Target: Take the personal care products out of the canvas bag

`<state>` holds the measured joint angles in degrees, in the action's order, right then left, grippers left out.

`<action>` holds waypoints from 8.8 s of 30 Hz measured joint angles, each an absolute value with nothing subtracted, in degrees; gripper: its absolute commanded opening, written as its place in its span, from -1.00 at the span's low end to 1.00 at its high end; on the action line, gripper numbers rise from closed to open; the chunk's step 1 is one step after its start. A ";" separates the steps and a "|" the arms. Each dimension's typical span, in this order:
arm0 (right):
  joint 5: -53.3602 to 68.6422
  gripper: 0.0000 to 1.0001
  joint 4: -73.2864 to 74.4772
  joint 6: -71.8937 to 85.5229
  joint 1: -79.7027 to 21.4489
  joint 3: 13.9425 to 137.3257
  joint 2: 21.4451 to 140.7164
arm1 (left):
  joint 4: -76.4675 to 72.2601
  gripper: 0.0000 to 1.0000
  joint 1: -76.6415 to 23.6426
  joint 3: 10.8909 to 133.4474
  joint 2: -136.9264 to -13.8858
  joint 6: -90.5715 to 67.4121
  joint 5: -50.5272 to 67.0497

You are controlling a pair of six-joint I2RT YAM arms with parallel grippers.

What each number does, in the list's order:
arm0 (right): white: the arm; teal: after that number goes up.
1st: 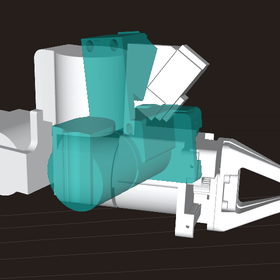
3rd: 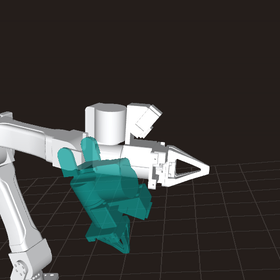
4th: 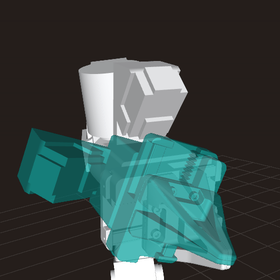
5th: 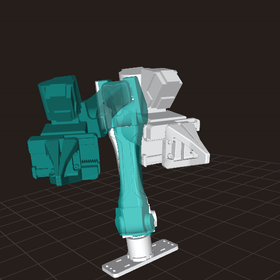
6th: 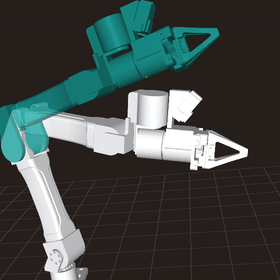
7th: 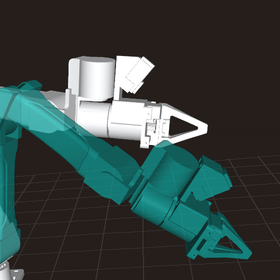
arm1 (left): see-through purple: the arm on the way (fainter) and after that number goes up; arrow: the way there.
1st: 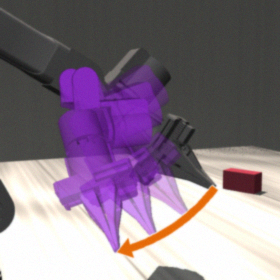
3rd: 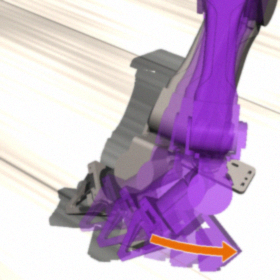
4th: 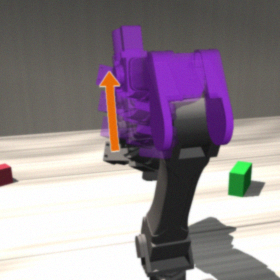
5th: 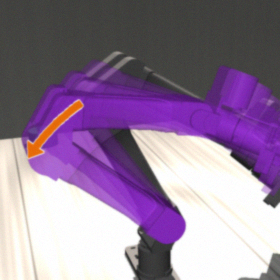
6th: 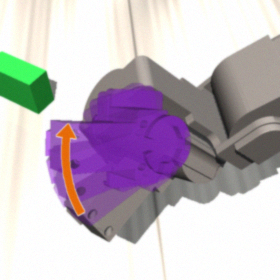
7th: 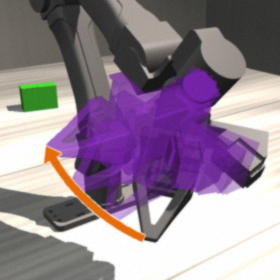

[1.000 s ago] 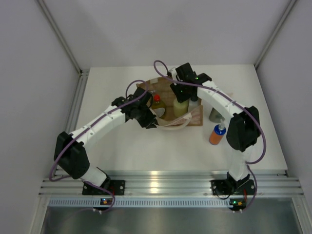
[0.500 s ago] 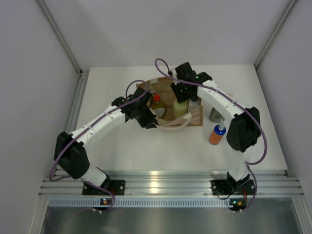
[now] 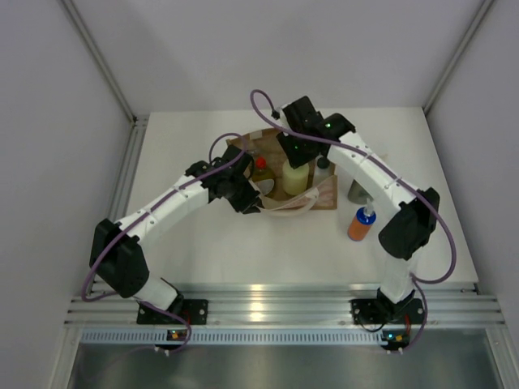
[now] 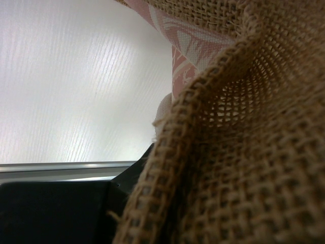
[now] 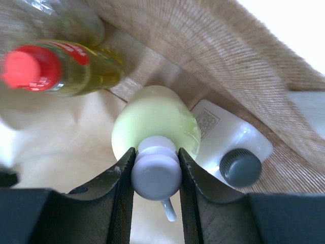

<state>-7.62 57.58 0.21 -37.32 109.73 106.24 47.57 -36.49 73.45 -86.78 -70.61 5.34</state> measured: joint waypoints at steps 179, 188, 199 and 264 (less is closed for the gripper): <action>-18.28 -1.00 45.87 16.19 -31.35 90.37 103.68 | 47.94 -0.37 -36.75 74.59 -87.77 -72.16 6.61; -13.91 -1.00 48.05 15.88 -31.29 93.93 100.44 | 47.94 -0.30 -36.75 74.59 -87.64 -72.36 6.59; -11.68 -1.00 57.60 14.37 -31.33 107.44 100.44 | 47.92 0.14 -36.84 74.65 -87.64 -72.53 6.63; -7.94 -0.96 48.05 12.49 3.90 61.30 70.91 | 47.77 0.74 -36.86 75.88 -87.66 -71.26 8.10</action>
<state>-7.94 48.05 12.49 3.90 61.30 70.91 47.77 -36.86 75.88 -87.66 -71.26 8.10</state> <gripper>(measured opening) 0.472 0.867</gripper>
